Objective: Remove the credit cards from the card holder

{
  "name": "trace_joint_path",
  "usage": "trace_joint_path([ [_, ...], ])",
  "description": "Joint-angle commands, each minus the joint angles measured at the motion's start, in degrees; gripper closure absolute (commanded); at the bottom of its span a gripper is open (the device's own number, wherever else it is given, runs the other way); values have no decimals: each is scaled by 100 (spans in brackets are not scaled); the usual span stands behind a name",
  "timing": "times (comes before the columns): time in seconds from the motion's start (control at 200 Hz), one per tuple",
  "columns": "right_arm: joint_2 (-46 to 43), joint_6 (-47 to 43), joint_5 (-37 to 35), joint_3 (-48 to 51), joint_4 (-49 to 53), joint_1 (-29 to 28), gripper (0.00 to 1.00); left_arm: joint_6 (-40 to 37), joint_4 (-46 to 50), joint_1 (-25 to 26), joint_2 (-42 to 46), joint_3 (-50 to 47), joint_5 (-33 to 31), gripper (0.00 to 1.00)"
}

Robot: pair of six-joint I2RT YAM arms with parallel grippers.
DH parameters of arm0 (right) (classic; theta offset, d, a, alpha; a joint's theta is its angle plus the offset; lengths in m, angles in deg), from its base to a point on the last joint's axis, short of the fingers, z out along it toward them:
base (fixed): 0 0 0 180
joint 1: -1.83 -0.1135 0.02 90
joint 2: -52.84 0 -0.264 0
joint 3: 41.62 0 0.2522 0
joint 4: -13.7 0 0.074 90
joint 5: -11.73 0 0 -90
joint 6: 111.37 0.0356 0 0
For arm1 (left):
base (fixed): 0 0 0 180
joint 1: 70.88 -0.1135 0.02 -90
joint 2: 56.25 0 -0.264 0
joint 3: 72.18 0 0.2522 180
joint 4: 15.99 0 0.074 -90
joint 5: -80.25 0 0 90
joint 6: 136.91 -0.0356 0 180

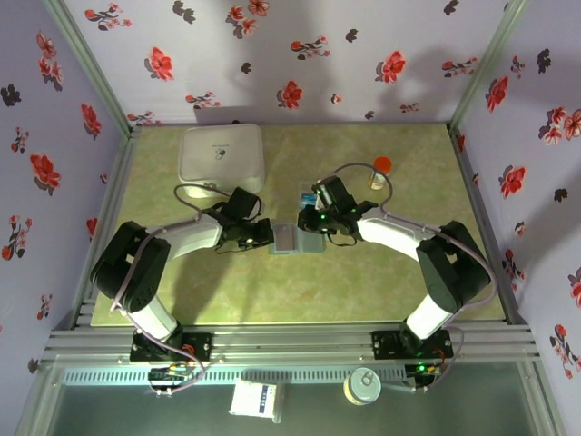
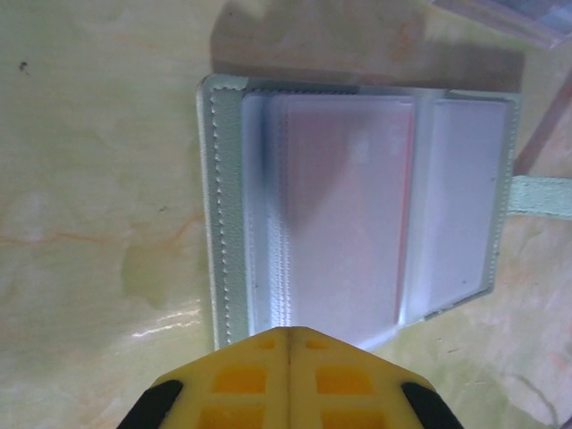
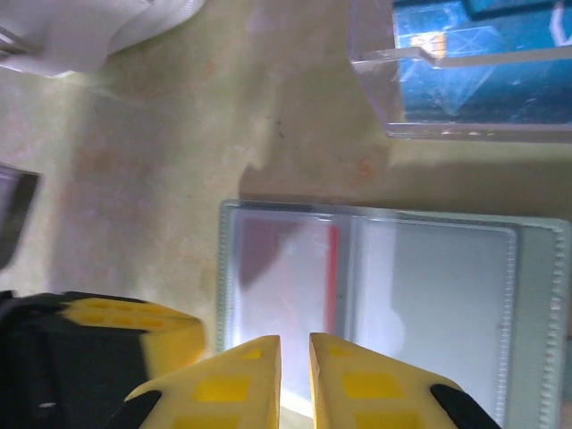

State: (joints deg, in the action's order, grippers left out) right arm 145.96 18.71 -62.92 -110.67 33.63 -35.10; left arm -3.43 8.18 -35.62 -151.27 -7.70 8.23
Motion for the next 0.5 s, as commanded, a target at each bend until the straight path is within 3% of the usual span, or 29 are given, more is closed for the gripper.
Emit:
trace_joint_path([
  [0.0,232,577,445,-77,-373,-51,81,-271,203,25,-184,242,-56,99],
  [0.17,663,843,865,-179,-660,-95,77,-374,281,-1,-330,331,-62,100],
  [0.495,1030,872,863,-421,-409,-148,70,-454,310,-142,-359,237,-77,100],
])
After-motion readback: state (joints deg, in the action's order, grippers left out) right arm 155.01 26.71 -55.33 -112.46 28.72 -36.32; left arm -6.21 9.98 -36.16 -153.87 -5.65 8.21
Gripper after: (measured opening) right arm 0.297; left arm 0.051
